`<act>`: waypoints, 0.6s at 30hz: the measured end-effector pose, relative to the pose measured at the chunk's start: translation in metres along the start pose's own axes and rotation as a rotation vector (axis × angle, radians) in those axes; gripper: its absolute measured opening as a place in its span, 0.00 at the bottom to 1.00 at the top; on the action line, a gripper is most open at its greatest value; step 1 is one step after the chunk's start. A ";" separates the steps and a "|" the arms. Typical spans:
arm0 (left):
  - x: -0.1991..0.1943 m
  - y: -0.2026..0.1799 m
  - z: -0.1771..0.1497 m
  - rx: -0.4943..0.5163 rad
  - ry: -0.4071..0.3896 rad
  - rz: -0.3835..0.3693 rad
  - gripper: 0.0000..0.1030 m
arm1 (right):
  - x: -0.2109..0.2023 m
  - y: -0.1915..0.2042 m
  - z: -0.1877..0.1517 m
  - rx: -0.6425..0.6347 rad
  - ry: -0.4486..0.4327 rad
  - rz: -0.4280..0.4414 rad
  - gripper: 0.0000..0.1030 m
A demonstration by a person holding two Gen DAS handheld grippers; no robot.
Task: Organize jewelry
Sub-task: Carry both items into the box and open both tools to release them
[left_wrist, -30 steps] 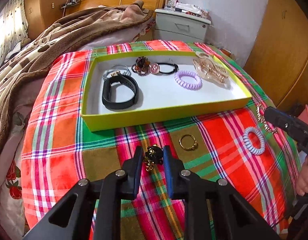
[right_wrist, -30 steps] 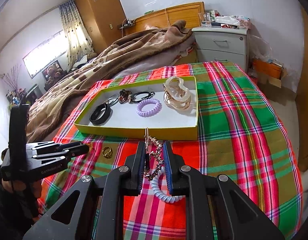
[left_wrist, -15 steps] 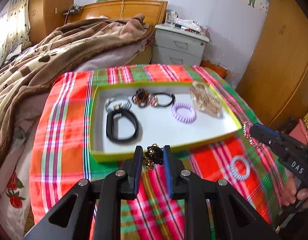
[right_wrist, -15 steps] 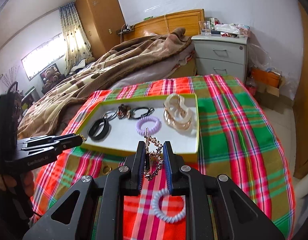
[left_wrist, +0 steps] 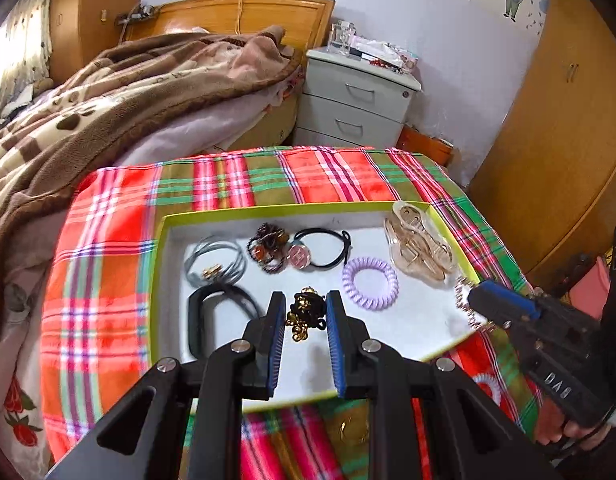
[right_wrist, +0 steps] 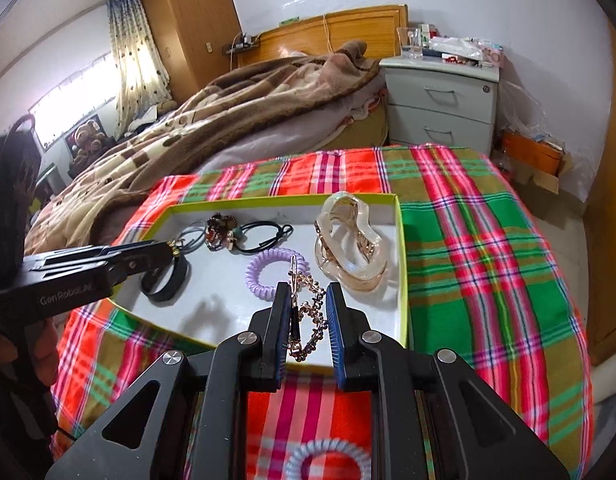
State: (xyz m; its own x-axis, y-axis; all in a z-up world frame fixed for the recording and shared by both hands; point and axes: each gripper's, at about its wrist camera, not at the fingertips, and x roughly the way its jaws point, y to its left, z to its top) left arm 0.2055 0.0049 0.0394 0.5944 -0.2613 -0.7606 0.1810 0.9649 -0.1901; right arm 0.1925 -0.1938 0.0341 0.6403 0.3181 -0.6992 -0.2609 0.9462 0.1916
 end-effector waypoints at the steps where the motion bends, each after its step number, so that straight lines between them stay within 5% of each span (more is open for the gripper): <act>1: 0.004 0.000 0.002 -0.004 0.006 0.000 0.21 | 0.003 0.000 0.001 -0.002 0.006 -0.001 0.18; 18: 0.059 -0.005 0.012 0.003 0.082 0.008 0.21 | 0.034 -0.007 0.000 -0.044 0.080 -0.047 0.18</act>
State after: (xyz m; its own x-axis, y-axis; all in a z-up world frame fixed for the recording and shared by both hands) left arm 0.2490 -0.0156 0.0034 0.5292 -0.2508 -0.8106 0.1791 0.9668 -0.1822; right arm 0.2161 -0.1894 0.0086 0.5935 0.2660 -0.7596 -0.2642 0.9559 0.1284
